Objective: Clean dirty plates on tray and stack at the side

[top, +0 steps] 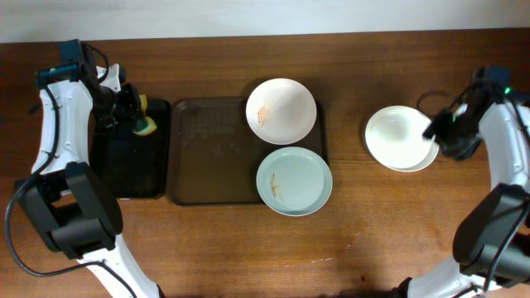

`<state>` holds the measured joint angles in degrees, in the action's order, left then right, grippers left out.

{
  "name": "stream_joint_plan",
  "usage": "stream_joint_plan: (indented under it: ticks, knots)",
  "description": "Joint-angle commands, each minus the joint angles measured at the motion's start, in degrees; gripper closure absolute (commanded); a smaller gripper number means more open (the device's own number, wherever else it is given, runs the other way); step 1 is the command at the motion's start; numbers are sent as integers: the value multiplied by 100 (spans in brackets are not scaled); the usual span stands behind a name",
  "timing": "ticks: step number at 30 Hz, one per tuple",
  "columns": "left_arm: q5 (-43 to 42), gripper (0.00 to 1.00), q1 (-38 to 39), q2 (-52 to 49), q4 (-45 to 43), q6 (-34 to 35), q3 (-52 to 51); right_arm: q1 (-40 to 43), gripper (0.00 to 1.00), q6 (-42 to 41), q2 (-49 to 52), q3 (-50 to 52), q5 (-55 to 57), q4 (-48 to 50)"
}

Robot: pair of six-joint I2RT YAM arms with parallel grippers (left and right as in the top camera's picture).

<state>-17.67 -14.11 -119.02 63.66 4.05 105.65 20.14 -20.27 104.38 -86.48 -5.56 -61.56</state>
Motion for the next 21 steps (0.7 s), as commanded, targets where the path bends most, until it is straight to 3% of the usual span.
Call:
stream_joint_plan:
  ticks: [1, 4, 8, 10, 12, 18, 21]
  knots:
    - [-11, 99, -26, 146, 7, -107, 11, -601, 46, 398, -289, -793, -1390, -688]
    - [-11, 99, -26, 146, 4, -103, 11, -1930, 46, -2, -275, 72, -1331, -719]
    - [-11, 99, -26, 146, 4, -85, 11, -3130, 46, -278, -275, 1517, -1274, 420]
    - [-11, 99, -26, 146, 0, -87, 11, -3676, 47, -925, -271, 1832, -203, 616]
    - [-9, 99, -26, 146, -9, -87, 11, -3849, 51, -940, -245, 1845, 52, 748]
    - [-9, 99, -26, 146, -15, -87, 11, -3928, 75, -942, 15, 1845, 24, 824]
    - [-9, 99, -26, 146, -17, -87, 11, -3928, 96, -968, 33, 1845, 26, 892]
